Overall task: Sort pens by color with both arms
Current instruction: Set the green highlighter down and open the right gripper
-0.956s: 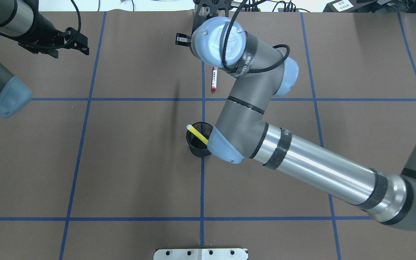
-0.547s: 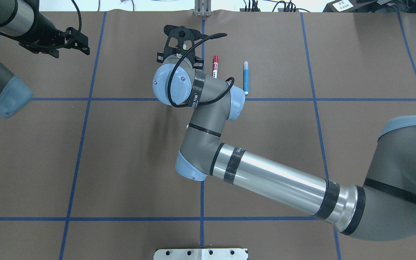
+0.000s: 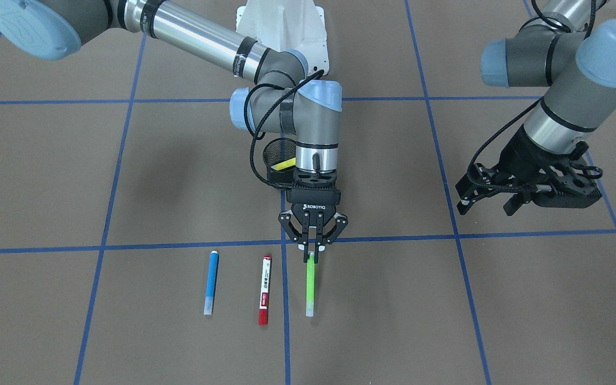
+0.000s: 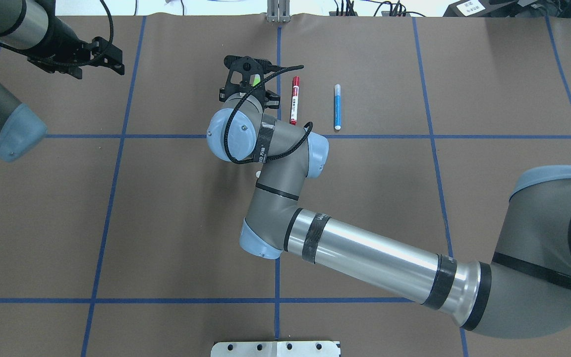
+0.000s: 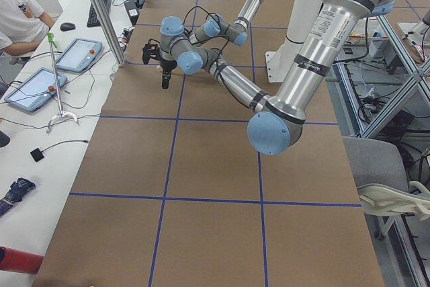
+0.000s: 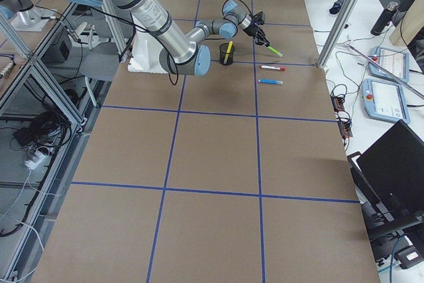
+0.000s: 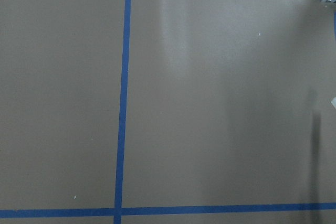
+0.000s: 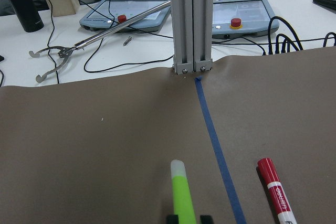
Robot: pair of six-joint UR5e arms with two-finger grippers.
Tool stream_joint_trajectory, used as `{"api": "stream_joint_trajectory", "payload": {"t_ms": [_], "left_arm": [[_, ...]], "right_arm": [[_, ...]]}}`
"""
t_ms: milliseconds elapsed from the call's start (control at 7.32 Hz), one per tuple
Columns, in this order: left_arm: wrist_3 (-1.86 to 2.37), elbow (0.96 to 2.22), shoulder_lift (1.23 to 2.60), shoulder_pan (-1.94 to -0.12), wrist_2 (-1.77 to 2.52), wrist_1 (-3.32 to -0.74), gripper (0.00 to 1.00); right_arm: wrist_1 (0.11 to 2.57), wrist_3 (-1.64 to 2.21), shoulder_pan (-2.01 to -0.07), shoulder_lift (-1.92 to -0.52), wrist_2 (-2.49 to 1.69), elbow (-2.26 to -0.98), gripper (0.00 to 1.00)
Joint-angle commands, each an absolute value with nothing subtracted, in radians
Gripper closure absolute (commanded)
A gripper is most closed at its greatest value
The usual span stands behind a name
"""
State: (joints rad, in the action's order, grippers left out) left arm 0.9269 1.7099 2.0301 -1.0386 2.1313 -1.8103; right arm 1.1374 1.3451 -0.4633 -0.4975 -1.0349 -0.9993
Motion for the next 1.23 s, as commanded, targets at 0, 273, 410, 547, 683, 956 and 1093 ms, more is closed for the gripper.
{"api": "stream_joint_trajectory", "payload": {"t_ms": [0, 273, 410, 547, 683, 956, 1093], "left_arm": [[0.927, 1.710, 2.031, -1.039, 2.131, -1.810, 0.02], [0.928, 1.710, 2.031, -1.039, 2.131, -1.810, 0.02], [0.927, 1.710, 2.031, -1.039, 2.131, -1.810, 0.02], [0.928, 1.710, 2.033, -1.039, 2.131, -1.810, 0.02], [0.928, 1.710, 2.033, -1.039, 2.131, -1.810, 0.02], [0.933, 1.704, 2.033, -1.039, 2.129, -1.810, 0.02], [0.939, 1.703, 2.033, -1.039, 2.131, -1.810, 0.01]], "right_arm": [[1.103, 1.335, -0.462, -0.502, -0.997, -0.993, 1.00], [1.080, 1.332, -0.462, -0.503, -0.983, -0.963, 1.00], [1.080, 1.316, -0.462, -0.502, -0.989, -0.962, 1.00], [1.080, 1.306, -0.462, -0.502, -0.994, -0.962, 0.89], [1.078, 1.305, -0.462, -0.502, -1.000, -0.966, 0.63], [1.074, 1.305, -0.459, -0.610, -1.064, -1.131, 0.02], [1.074, 1.290, -0.456, -0.671, -1.084, -1.211, 0.01]]}}
